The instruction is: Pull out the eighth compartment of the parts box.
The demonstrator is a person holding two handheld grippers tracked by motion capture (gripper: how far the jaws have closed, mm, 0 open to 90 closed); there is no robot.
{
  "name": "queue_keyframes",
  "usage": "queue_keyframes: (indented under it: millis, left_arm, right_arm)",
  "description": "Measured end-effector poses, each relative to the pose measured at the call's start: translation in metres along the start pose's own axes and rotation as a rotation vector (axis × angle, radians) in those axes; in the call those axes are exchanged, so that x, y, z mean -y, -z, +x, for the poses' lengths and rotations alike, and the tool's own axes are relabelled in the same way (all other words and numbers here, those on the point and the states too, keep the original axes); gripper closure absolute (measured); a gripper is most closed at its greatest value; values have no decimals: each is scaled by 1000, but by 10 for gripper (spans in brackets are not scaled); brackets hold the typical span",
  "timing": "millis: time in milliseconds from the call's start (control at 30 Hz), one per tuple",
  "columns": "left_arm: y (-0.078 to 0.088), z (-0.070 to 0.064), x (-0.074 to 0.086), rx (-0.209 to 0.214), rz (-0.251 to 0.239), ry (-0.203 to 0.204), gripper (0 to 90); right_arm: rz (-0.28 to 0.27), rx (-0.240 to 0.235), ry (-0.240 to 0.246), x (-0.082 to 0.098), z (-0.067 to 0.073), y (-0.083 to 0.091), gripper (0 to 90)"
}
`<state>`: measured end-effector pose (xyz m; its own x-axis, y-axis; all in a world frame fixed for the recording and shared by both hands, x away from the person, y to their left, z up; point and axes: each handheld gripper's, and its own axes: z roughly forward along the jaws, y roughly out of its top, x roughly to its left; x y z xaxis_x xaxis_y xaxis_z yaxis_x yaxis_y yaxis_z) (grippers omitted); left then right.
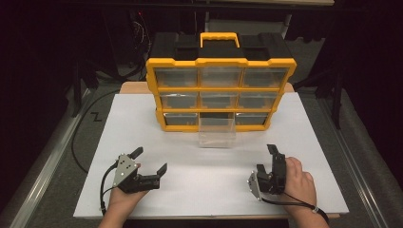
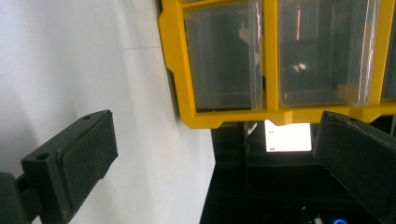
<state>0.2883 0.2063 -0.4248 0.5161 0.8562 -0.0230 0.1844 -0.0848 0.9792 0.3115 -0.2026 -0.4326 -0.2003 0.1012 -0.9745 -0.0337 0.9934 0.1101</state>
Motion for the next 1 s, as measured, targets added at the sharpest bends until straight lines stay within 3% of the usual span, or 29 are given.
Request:
queue_keyframes:
  millis: [133, 200, 267, 300, 367, 467, 500, 567, 800, 933, 1000]
  left_arm:
    - [0, 0, 0, -1, 0, 2, 3]
    - [0, 0, 0, -2, 0, 3, 3]
    - [0, 0, 0, -4, 3, 1, 3]
    - [0, 0, 0, -4, 3, 1, 3]
    - [0, 0, 0, -3, 7, 1, 3]
    - [-1, 0, 0, 0, 8, -2, 3]
    - [-1, 0, 0, -1, 7, -2, 3]
    - [-1, 0, 0, -1, 7, 1, 3]
    - [-1, 1, -1, 0, 3, 5, 3]
    - [-1, 1, -1, 0, 3, 7, 3]
    - [-1, 1, -1, 0, 2, 7, 3]
  right_arm:
    - [16, -11, -87, 5, -2, -1, 9]
    - [32, -50, -199, 9, -3, -2, 9]
    - [32, -76, -259, 13, -7, -4, 9]
    - [32, -109, -340, 16, -7, -5, 10]
    - [35, -141, -447, 21, -8, -7, 11]
    - [45, -158, -515, 27, -9, -9, 11]
    - [49, -177, -576, 29, -9, -10, 11]
    - [48, -204, -649, 32, -11, -11, 12]
    - [0, -338, -980, 44, -18, -10, 17]
    - [-43, -399, -1112, 48, -19, -5, 16]
    - [-82, -428, -1210, 50, -19, -2, 15]
